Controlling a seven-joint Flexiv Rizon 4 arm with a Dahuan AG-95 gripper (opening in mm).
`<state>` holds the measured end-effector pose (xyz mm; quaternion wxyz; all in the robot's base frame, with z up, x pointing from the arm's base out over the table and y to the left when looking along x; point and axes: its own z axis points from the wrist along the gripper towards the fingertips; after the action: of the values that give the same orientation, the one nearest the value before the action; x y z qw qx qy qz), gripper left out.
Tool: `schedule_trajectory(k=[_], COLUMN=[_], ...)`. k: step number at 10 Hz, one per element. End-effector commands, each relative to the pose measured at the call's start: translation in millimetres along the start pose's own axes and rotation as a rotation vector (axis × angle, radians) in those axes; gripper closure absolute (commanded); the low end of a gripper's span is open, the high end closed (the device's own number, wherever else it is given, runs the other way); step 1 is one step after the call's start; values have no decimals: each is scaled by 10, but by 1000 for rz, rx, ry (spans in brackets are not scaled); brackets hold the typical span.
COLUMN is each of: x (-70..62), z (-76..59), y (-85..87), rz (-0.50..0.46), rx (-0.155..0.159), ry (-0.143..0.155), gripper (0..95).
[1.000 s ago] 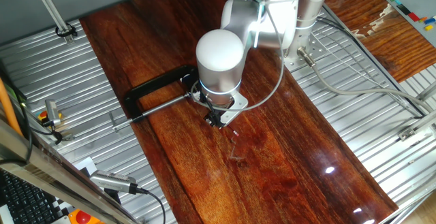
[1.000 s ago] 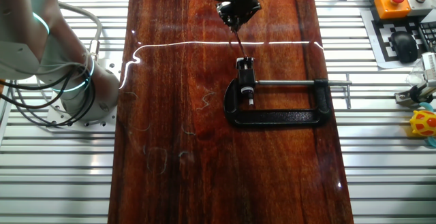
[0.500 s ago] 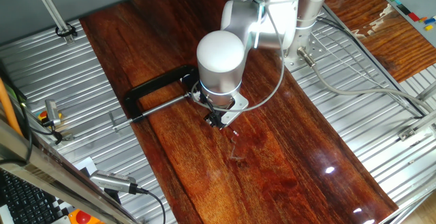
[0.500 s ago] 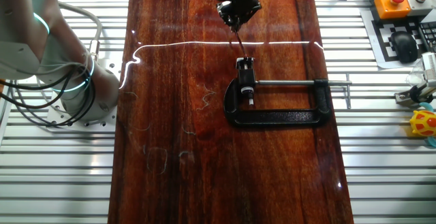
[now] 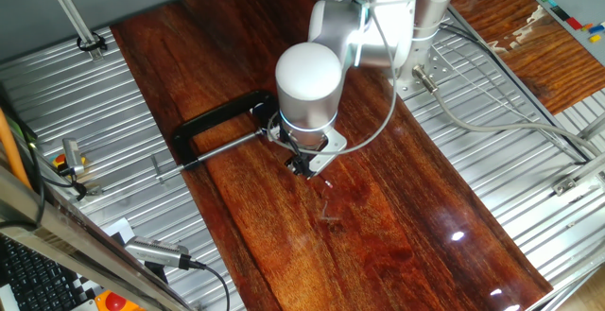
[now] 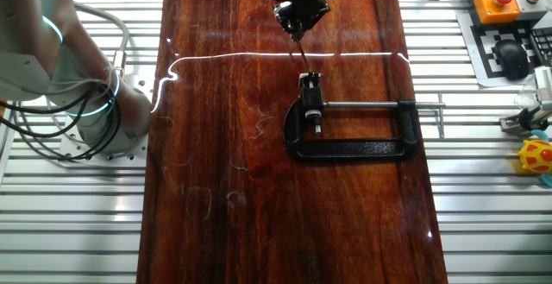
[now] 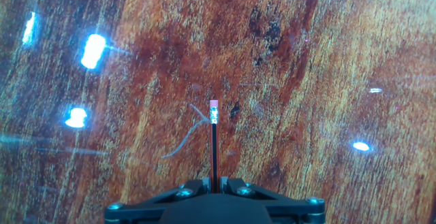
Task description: Insert the pencil into the pencil sharpener
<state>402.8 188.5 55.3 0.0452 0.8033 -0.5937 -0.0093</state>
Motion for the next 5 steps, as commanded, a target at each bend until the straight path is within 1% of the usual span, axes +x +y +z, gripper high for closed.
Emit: schedule_trajectory(k=[1,5], x=[-8,-5], z=[0,7], y=[-8,-10], rz=[1,-6], rx=[0,5], ry=[-1,3], gripper=[950,950])
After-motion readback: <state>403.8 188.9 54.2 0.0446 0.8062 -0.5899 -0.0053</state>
